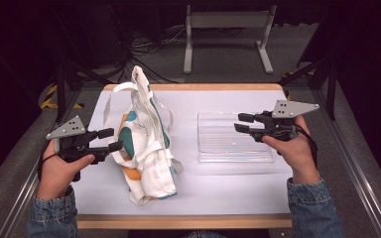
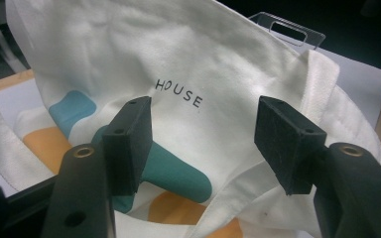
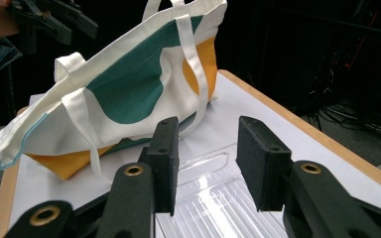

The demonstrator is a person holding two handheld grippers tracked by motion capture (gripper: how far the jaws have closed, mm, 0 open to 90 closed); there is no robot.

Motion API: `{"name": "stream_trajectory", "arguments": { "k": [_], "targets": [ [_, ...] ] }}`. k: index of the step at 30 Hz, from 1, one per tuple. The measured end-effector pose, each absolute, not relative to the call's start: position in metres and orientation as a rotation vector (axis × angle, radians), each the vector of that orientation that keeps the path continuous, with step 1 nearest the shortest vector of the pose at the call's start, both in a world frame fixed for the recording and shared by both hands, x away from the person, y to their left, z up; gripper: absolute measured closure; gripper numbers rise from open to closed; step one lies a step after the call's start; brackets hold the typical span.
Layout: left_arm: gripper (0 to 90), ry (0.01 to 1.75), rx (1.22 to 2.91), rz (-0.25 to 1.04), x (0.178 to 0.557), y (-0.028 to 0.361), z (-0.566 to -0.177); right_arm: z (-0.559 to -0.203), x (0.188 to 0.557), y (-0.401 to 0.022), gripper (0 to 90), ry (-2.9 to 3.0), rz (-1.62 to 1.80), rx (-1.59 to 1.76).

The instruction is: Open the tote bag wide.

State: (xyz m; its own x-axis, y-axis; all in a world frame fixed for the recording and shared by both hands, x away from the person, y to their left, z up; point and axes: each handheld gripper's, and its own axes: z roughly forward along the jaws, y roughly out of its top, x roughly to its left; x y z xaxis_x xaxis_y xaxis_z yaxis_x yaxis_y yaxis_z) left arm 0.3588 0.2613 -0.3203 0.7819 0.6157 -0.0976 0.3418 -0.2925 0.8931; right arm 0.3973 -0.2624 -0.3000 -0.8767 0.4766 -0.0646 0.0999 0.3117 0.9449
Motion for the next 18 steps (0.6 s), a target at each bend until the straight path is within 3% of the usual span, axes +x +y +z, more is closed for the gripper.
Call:
{"name": "stream_trajectory", "arguments": {
  "k": [18],
  "targets": [
    [38.0,0.671,1.894,0.303,0.341,0.251,-0.306,-0.299,0.400,-0.255,57.2,2.269,1.579,0.534]
  ]
}}
